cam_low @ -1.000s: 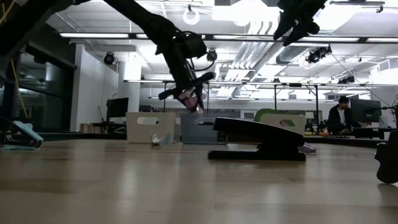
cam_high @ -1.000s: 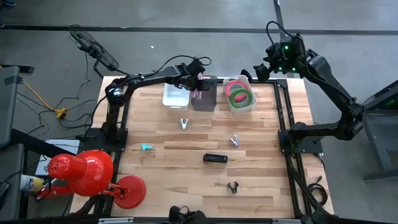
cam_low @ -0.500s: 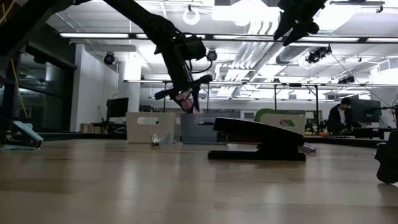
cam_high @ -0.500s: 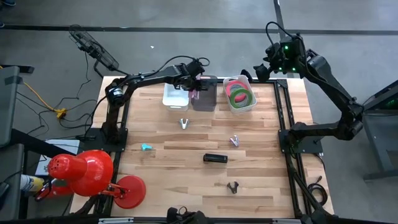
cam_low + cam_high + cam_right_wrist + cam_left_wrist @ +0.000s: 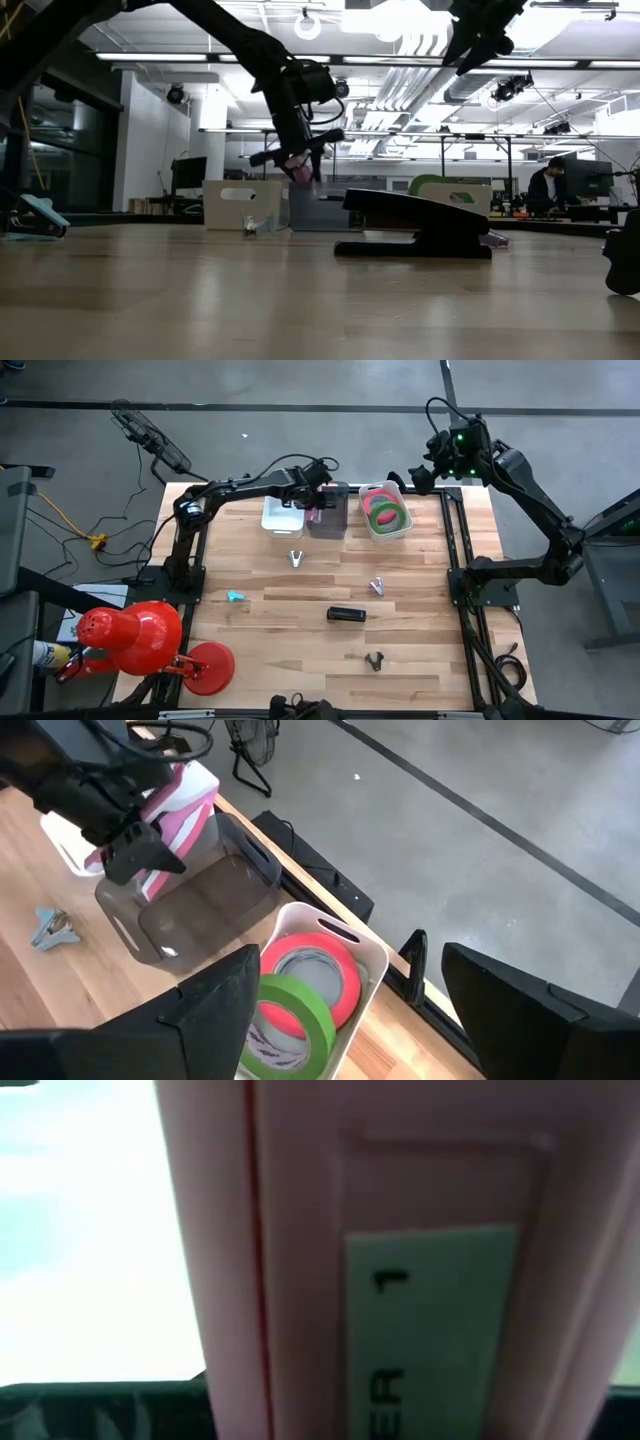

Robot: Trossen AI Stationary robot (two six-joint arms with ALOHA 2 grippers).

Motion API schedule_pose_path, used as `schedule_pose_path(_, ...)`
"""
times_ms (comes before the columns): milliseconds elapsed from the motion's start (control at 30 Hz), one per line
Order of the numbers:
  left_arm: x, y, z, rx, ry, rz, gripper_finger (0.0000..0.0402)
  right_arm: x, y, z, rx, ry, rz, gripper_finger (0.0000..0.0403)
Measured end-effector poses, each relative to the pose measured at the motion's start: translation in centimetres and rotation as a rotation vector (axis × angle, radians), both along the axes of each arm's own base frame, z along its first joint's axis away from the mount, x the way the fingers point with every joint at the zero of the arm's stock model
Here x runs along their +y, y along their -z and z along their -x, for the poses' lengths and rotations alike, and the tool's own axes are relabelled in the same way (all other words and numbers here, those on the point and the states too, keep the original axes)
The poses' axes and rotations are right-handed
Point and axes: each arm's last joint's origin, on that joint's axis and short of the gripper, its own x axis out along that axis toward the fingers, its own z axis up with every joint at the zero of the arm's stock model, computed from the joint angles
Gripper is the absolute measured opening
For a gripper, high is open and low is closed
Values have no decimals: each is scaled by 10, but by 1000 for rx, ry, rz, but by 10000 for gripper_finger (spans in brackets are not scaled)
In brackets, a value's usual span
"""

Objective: Pick and place Stapler, Stapler remover, tape
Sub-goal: Put the pink stapler into the black bin

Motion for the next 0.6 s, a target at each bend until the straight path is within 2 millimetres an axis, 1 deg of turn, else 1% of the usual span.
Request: schedule_pose_path(600,0,0,0,3,1,-8,134,1,1,0,9,-8,-12,304)
